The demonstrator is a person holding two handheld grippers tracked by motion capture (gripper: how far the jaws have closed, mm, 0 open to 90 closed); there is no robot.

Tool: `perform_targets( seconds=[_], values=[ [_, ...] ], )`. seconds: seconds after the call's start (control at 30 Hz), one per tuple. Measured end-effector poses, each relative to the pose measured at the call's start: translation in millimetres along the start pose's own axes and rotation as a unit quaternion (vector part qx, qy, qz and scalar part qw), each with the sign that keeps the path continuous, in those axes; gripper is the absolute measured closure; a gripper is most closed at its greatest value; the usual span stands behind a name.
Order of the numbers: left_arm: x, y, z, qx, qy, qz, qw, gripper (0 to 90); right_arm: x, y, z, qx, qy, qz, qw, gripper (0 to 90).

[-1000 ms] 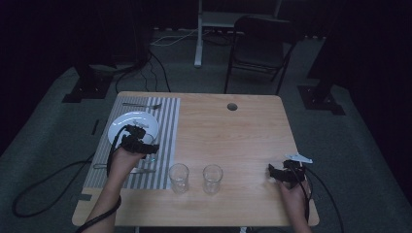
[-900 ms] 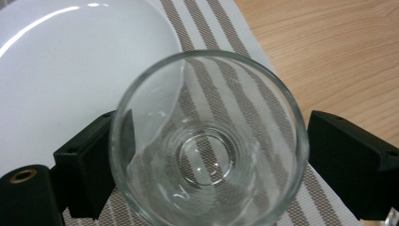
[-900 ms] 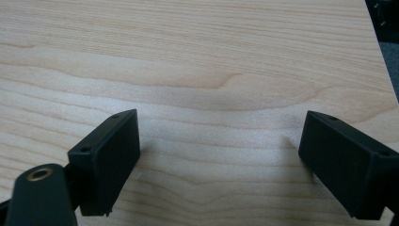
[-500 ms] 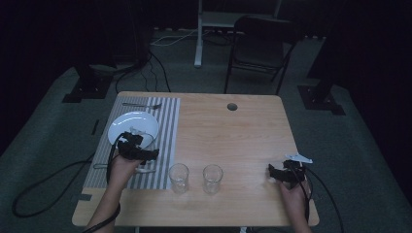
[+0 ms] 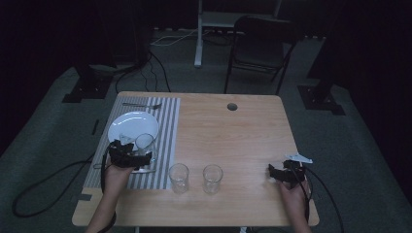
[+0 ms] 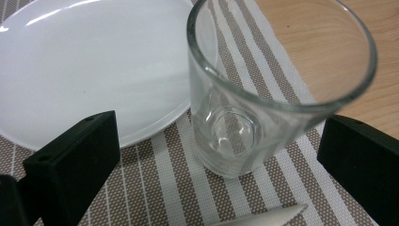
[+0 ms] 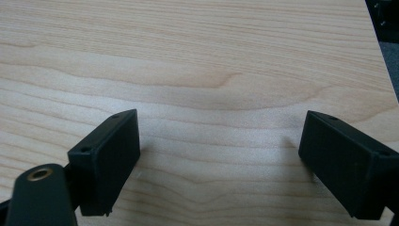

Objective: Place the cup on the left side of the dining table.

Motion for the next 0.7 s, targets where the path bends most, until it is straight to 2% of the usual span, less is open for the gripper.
perform_targets(
  seconds=[0.07,0.13,0.27,0.37,0.57,0.7],
  values=[
    [3.1,0.8,-2.6,-0.001,0.003,-0.005,1.0,0.3,0.0,0.1,0.0,0.0,0.0,0.0,1.0,12.6],
    [5.9,0.4,-6.7,-0.008,0.001,0.0,1.0,0.3,0.0,0.0,0.0,0.0,0.0,0.0,1.0,12.6],
    [12.6,-3.4,-13.5,0.0,0.01,0.01,0.9999,0.3,0.1,-0.1,-0.1,0.0,0.001,0.0,1.0,12.6],
    [16.6,-6.6,-21.3,-0.005,0.01,0.016,0.9998,0.3,0.1,-0.1,-0.1,-0.001,0.001,0.0,1.0,12.7],
    [21.6,-14.5,-38.0,0.004,0.008,0.018,0.9998,0.3,0.1,-0.2,-0.1,-0.001,0.001,0.0,1.0,12.6],
    [24.8,-21.3,-46.8,0.007,0.005,0.029,0.9995,0.3,0.1,-0.1,-0.1,-0.001,0.001,0.0,1.0,12.6]
  ],
)
Point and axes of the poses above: each handheld gripper's, and its own axes: x roughly backward along the jaws, z roughly out of its top, y roughly to its right, the point moved 6 cm from there along -x, roughly forward along the jaws, and after that the axes turned 1 degree about -x, right-handed, at the moved point
